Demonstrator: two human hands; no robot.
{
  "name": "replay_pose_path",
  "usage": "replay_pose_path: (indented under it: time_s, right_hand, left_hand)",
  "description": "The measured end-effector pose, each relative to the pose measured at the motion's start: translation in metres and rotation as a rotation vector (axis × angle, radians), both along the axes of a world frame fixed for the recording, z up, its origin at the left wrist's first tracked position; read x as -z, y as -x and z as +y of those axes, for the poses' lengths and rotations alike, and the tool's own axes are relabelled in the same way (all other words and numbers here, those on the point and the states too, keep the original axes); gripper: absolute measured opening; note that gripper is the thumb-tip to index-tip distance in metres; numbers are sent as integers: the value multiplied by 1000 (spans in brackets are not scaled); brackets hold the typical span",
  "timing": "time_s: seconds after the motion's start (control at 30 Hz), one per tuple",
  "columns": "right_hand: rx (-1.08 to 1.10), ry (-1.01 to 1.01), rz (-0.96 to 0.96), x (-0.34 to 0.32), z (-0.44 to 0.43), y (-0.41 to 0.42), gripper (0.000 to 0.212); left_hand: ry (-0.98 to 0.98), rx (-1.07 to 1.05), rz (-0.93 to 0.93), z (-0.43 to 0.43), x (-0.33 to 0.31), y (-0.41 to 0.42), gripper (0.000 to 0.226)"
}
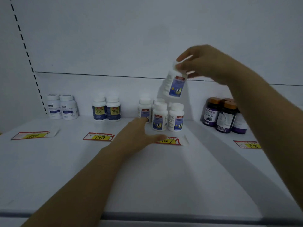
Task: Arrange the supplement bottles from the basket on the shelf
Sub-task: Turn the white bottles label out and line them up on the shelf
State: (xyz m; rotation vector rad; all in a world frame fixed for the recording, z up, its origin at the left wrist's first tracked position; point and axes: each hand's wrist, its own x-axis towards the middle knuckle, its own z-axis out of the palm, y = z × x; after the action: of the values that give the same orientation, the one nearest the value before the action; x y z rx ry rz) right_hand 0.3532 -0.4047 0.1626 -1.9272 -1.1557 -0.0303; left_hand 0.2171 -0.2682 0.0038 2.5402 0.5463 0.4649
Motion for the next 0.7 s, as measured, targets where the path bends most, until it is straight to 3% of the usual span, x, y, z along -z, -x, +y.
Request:
replay_pose_path:
  time_s: [0.07,0.2,0.4,0.7]
  right_hand:
    - [64,13,-52,-13,7,-12,27]
    - [180,113,-162,-5,28,-27,28]
    - [263,90,-212,33,48,-45,29]
    - [255,29,-225,35,52,-48,28]
  left_hand:
    - [-76,-37,174,0,5,-1,110]
    - [-152,-42,322,4,14,-3,126]
    - [-215,-10,435,4,19,-3,123]
    - [-220,2,455,4,19,-3,120]
